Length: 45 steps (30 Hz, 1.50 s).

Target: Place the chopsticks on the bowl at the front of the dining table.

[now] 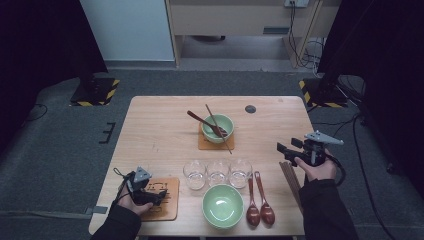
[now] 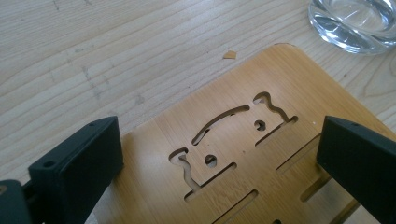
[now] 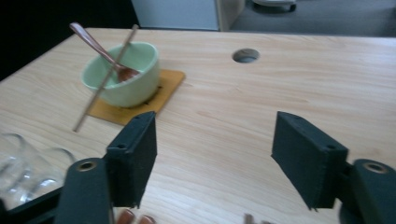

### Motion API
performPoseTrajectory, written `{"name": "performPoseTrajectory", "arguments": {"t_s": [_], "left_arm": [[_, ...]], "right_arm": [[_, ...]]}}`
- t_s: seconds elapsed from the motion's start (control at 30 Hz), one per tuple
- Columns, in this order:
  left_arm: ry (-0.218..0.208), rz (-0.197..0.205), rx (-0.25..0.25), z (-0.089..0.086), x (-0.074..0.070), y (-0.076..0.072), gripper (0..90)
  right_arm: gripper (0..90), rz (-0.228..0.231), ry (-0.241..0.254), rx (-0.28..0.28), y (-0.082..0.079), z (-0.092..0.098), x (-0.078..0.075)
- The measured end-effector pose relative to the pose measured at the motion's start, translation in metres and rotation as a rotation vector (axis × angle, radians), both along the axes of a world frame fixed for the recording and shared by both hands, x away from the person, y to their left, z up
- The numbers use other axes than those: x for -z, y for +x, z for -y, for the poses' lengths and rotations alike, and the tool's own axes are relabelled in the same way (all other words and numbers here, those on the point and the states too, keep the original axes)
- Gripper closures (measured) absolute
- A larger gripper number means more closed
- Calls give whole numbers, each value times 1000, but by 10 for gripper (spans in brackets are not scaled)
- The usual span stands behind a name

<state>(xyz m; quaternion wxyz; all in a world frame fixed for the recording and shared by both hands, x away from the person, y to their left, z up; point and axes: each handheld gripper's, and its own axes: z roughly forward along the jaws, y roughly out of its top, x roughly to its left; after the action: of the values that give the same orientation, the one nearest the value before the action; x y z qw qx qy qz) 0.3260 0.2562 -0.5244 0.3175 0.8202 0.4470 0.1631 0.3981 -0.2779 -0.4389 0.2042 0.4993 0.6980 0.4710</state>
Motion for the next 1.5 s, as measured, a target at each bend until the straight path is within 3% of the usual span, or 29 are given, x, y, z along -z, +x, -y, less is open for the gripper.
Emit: {"name": "performPoseTrajectory", "arguments": {"t_s": [0.23,0.37,0.67,1.0,1.17,1.5], "left_arm": [[-19,46,-11,0,4,1,0],[-46,91,11,-1,9,3,0],[-50,96,10,-1,9,3,0],[-49,97,5,0,9,2,0],[-50,98,1,0,9,2,0],[-52,97,2,0,9,2,0]], "right_arm": [[262,-29,-25,14,-7,12,16],[260,-36,-39,16,-8,14,21],[260,-71,-76,19,-16,18,31],[332,-108,-96,0,-23,15,38],[379,-122,-99,-2,-26,15,40],[537,-199,-164,-34,-31,9,49]]}}
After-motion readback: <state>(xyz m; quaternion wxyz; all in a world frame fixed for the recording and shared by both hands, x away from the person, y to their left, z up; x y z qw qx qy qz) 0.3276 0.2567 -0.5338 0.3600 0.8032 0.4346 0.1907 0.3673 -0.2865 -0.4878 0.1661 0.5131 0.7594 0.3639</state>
